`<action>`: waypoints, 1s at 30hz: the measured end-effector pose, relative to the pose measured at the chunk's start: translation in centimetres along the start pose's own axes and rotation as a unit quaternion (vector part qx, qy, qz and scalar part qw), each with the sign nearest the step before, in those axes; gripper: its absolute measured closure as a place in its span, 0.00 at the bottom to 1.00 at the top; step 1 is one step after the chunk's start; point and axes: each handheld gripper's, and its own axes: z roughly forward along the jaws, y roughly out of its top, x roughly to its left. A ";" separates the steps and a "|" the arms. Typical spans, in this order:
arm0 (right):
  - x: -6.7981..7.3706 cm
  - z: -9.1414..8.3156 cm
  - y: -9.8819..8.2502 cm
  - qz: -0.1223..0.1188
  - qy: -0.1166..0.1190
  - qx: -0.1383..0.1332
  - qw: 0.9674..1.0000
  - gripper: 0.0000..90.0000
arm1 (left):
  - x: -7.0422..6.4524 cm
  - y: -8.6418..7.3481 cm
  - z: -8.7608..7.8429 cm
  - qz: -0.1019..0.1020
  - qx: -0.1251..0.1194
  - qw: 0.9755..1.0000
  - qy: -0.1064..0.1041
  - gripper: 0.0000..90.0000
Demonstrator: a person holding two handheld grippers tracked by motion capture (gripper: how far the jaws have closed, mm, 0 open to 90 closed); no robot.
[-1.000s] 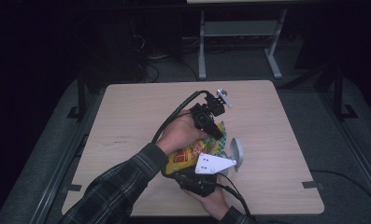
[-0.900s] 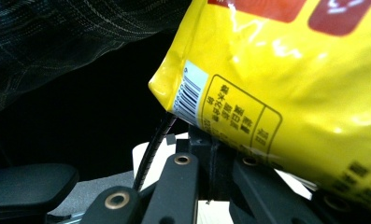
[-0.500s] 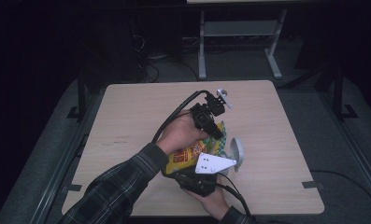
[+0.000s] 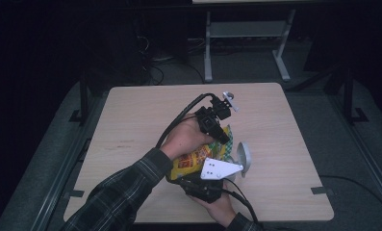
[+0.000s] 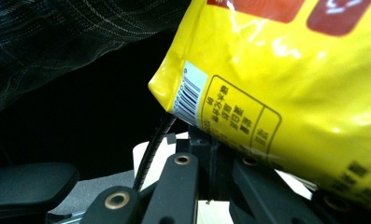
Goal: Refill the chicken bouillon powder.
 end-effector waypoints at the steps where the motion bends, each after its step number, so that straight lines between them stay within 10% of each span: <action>1: 0.0 0.0 0.0 0.000 0.000 0.001 1.000 1.00 | 0.0 0.0 0.0 0.000 -0.001 1.000 0.000 1.00; 30: 0.0 0.1 -0.2 0.002 0.004 0.002 1.000 1.00 | 0.0 -0.2 0.1 -0.001 0.000 1.000 -0.001 1.00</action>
